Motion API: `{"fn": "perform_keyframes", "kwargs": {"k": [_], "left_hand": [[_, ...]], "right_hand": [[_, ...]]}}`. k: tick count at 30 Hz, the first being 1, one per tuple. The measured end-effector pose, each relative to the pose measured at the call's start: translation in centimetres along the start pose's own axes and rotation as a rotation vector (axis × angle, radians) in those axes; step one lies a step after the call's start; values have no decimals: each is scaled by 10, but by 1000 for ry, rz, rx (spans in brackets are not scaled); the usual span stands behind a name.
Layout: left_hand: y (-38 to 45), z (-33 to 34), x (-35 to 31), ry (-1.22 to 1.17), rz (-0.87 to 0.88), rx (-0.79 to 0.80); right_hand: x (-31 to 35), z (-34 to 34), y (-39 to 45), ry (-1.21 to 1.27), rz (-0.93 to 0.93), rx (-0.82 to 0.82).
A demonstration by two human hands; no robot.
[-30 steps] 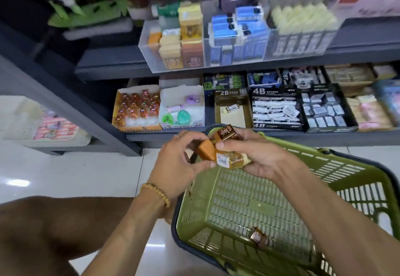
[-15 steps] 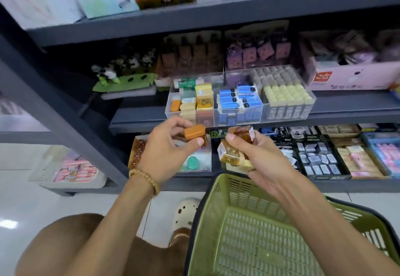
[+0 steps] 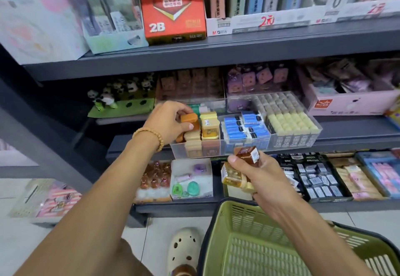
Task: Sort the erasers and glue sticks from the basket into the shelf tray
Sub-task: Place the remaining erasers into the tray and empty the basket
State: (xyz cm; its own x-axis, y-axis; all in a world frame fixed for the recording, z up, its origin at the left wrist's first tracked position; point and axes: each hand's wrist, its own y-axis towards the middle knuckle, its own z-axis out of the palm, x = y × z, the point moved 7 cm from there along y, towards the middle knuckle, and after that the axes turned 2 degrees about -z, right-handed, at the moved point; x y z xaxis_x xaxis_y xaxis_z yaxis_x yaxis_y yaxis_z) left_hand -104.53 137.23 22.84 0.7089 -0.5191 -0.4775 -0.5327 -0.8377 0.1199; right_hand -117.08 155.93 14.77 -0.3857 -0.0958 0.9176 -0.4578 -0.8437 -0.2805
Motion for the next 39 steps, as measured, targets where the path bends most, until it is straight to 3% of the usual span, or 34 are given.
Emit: {"fn": "perform_keyframes", "kwargs": {"k": [7, 12, 18, 23, 26, 33, 39], "left_hand": [[13, 8, -1, 77, 51, 56], [-18, -11, -7, -151, 44, -123], [-74, 26, -38, -566, 10, 315], [-77, 26, -27, -784, -51, 362], [-76, 19, -13, -862, -102, 308], [-51, -19, 23, -825, -151, -77], [-30, -13, 33, -568, -78, -61]], "right_hand": [[-4, 0, 2, 16, -29, -40], [-1, 2, 2, 59, -58, -81], [13, 21, 4, 19, -159, -98], [23, 34, 1, 63, -170, -72], [25, 36, -3, 15, -200, -83], [12, 33, 1, -234, -180, -85], [11, 35, 1, -199, -162, -47]]}}
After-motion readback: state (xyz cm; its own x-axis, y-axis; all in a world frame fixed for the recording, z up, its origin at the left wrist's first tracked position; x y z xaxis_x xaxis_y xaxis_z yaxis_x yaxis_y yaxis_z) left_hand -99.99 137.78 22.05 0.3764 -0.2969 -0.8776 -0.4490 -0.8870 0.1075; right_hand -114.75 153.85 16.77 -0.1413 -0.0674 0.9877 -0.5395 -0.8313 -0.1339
